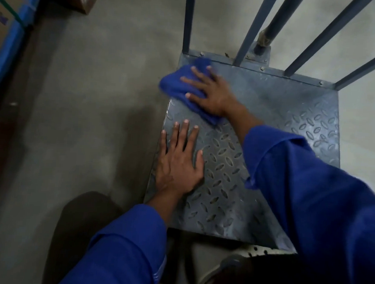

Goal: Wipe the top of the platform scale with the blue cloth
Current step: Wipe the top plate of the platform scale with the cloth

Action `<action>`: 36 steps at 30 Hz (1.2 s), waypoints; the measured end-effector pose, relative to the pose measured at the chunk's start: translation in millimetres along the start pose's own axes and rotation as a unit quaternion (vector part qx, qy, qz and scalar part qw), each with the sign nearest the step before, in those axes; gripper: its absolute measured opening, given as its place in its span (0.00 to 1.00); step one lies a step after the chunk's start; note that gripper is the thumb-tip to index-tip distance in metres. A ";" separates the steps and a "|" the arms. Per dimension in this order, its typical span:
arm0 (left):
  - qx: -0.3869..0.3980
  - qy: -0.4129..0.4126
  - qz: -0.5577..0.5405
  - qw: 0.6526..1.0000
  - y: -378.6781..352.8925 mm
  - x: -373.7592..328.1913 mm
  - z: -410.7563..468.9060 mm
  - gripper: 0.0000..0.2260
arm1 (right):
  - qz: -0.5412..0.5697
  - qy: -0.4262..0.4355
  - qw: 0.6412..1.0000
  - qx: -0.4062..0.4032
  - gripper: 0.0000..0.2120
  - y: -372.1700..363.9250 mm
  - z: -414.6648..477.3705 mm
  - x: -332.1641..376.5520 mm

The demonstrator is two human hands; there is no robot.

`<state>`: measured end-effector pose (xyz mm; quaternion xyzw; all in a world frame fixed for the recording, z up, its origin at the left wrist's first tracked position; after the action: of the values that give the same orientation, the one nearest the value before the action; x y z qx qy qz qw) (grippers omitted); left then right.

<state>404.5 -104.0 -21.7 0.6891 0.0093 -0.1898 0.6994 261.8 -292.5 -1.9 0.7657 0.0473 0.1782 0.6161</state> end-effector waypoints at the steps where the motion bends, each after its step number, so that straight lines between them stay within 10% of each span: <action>1: 0.002 0.000 0.004 1.000 -0.3 -0.4 0.0 0.31 | 0.021 -0.075 0.997 -0.022 0.29 2.5 -6.5 -18.4; 3: 0.006 0.004 0.009 1.000 -1.9 -0.5 -0.2 0.31 | 0.052 -0.103 0.991 -0.070 0.29 -7.0 -23.7 -25.9; 8: 0.006 0.006 0.016 1.000 -2.8 -0.8 0.6 0.31 | 0.006 0.152 0.988 0.004 0.26 -20.3 -36.2 -2.1; 12: 0.006 0.002 0.016 1.000 -2.6 -1.4 -1.5 0.31 | 0.062 -0.091 0.992 -0.057 0.31 -8.5 -23.4 -13.5; 17: 0.001 0.001 -0.004 1.000 -4.0 2.4 0.6 0.30 | 0.027 0.012 0.995 -0.093 0.25 -26.3 -86.1 -10.2; 22: 0.027 -0.038 0.007 0.999 -0.4 4.9 8.0 0.31 | 0.093 -0.264 0.954 -0.104 0.28 -16.5 -173.9 -80.7; 36: 0.130 -0.323 -0.013 0.937 20.4 74.9 155.1 0.26 | 0.032 -0.223 0.958 -0.178 0.27 -52.0 -193.5 -25.7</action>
<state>441.1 -273.4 -14.9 0.6758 -0.2330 -0.4102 0.5664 181.4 -108.3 -23.1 0.6655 -0.1487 0.0281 0.7309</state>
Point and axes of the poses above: each hand's wrist, its own z-axis towards the middle knuckle, its own y-axis out of the back of the hand, x = y × z, the point moved 2 cm from there along z, towards the middle knuckle, and after that the axes turned 4 degrees about -y, right-handed, at the moved point
